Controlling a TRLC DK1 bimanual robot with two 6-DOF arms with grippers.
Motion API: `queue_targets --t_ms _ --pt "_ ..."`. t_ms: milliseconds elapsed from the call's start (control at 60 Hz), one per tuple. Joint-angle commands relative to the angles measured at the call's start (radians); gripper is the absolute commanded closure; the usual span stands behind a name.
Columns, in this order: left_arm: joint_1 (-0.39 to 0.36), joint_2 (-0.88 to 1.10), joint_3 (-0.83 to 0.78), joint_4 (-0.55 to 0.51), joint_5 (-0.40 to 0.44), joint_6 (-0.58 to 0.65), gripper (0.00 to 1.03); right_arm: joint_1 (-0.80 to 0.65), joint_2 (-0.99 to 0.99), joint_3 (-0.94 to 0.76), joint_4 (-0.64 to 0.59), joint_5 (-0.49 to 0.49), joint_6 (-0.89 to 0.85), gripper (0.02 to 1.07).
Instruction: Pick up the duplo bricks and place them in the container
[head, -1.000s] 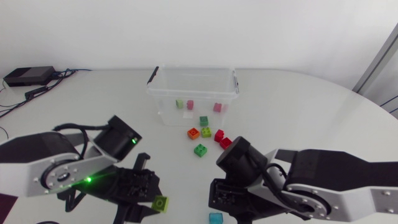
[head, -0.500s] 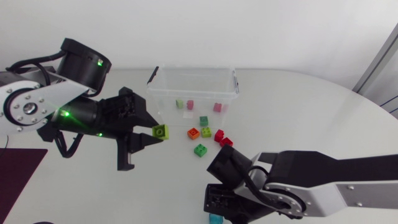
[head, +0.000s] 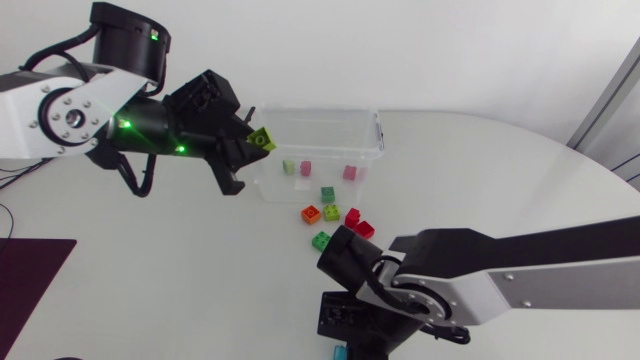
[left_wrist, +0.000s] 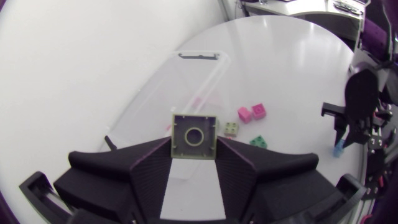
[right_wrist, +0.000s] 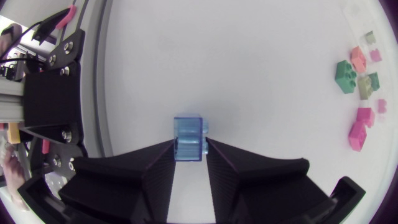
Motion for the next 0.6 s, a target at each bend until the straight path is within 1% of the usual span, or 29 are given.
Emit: queue_targets --t_ms 0,67,83,200,217,300,533,583 --pt "0.007 0.062 0.057 0.036 -0.015 -0.067 0.62 -0.015 -0.040 0.006 -0.022 -0.009 0.015 0.89" --pt "0.007 0.095 0.085 0.052 -0.032 -0.085 0.62 -0.025 -0.069 0.006 -0.033 -0.010 0.016 0.89" --pt "0.007 0.114 0.097 0.073 -0.041 -0.104 0.62 -0.027 -0.077 0.008 -0.036 -0.010 0.016 0.89" --pt "0.004 0.186 0.155 0.092 -0.069 -0.125 0.61 -0.053 -0.134 0.017 -0.058 -0.010 0.016 0.89" --pt "-0.001 0.224 0.181 0.102 -0.087 -0.133 0.61 -0.064 -0.154 0.026 -0.065 -0.010 0.015 0.89" --pt "-0.006 0.278 0.213 0.141 -0.119 -0.151 0.61 -0.090 -0.187 0.045 -0.074 -0.010 0.013 0.89" --pt "-0.006 0.445 0.362 0.150 -0.173 -0.177 0.60 -0.177 -0.246 0.120 -0.110 -0.009 0.007 0.89" --pt "-0.007 0.473 0.387 0.150 -0.184 -0.181 0.59 -0.193 -0.253 0.135 -0.111 -0.009 0.006 0.89"
